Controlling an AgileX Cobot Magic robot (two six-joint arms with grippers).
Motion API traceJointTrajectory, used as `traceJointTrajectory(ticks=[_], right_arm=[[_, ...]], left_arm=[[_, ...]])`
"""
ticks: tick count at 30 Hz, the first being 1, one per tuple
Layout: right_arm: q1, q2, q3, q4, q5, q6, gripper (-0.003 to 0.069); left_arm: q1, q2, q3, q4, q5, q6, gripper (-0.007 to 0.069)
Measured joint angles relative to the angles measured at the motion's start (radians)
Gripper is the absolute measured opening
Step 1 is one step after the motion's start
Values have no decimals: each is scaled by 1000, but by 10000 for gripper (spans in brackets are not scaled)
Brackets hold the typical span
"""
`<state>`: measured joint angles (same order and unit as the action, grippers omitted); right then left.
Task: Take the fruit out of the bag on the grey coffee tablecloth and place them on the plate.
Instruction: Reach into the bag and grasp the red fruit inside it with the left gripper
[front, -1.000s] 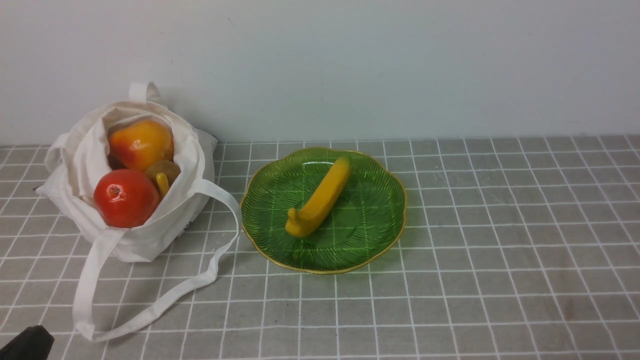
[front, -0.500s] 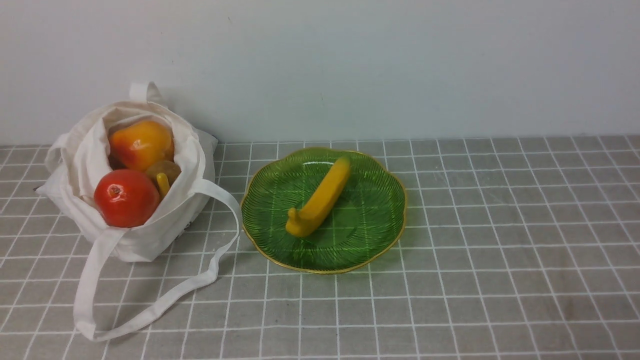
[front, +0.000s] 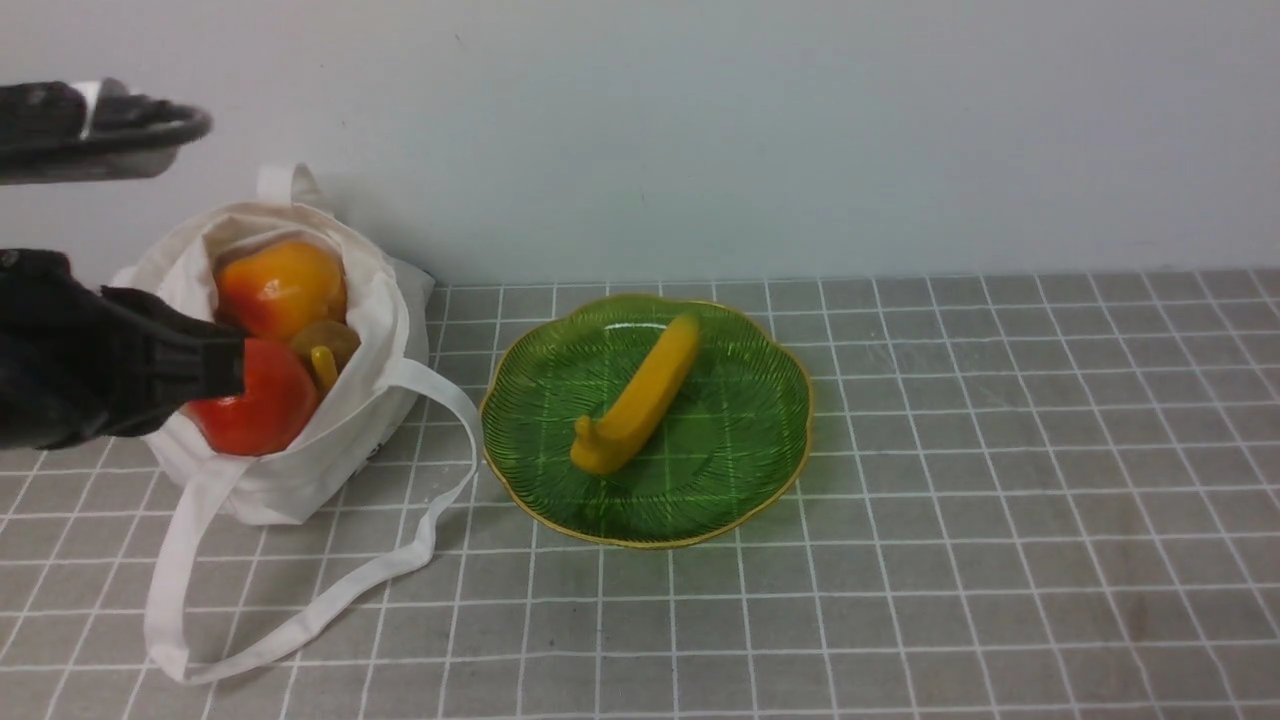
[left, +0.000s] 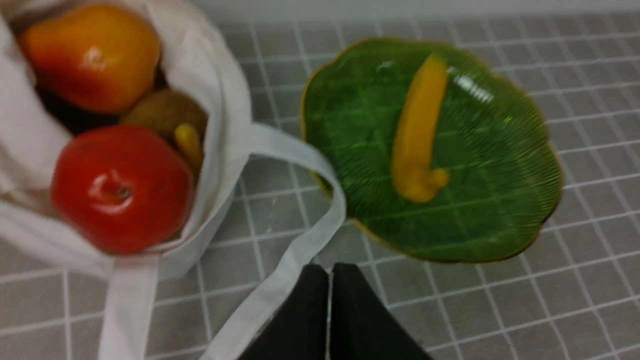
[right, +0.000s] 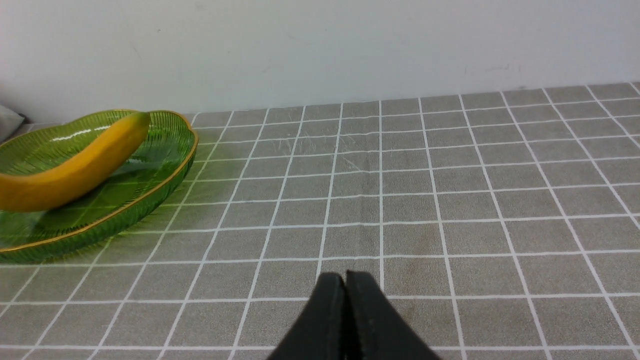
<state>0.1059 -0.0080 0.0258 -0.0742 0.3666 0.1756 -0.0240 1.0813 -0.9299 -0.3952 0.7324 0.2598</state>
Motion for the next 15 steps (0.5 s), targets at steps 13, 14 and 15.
traceJointTrajectory(ticks=[13, 14, 15], right_arm=[[0, 0, 0, 0, 0, 0, -12], [0, 0, 0, 0, 0, 0, -12], [0, 0, 0, 0, 0, 0, -12]], left_arm=[[119, 391, -343, 142, 228, -117, 15], [116, 401, -348, 141, 217, -98, 29], [113, 420, -349, 141, 189, -68, 62]])
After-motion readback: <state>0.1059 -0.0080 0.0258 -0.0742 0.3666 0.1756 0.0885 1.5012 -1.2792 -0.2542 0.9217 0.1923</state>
